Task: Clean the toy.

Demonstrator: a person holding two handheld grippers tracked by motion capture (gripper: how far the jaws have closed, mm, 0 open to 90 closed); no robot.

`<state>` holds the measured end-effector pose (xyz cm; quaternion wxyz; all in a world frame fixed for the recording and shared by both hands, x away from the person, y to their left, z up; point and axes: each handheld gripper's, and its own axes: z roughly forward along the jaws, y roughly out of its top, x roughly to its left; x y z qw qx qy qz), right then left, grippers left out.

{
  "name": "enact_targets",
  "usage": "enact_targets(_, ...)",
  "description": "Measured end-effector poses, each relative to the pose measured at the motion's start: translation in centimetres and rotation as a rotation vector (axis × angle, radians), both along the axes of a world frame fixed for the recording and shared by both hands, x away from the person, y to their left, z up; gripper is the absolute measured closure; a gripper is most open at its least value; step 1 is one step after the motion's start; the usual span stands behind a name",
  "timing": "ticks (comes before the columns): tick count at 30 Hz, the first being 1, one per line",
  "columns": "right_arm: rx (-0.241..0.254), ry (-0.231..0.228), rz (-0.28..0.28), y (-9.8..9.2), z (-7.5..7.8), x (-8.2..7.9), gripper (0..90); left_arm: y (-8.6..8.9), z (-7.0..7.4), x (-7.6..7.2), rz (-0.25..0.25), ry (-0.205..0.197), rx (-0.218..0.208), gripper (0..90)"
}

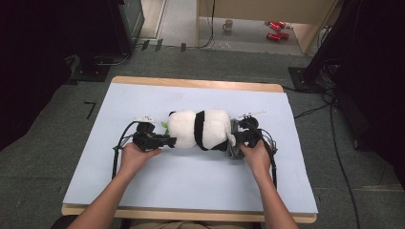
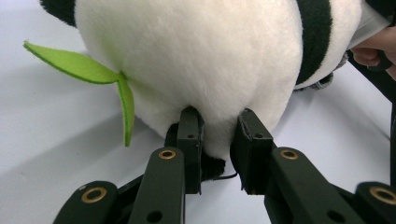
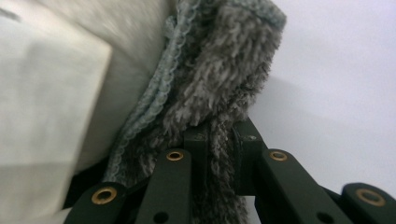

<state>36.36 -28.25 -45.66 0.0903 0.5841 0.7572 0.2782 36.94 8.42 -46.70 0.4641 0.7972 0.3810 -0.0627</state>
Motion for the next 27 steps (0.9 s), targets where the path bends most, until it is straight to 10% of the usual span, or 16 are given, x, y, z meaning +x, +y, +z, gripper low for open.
enact_targets(18, 0.069, -0.089, -0.063, -3.4, 4.1, -1.0, 80.3, -0.2, 0.5, -0.1, 0.033, -0.03, 0.017, 75.6)
enact_targets(27, 0.129, -0.206, -0.003, -2.2, 9.0, -2.5, 80.6, -0.2, 0.5, -0.1, 0.043, -0.028, 0.008, 75.6)
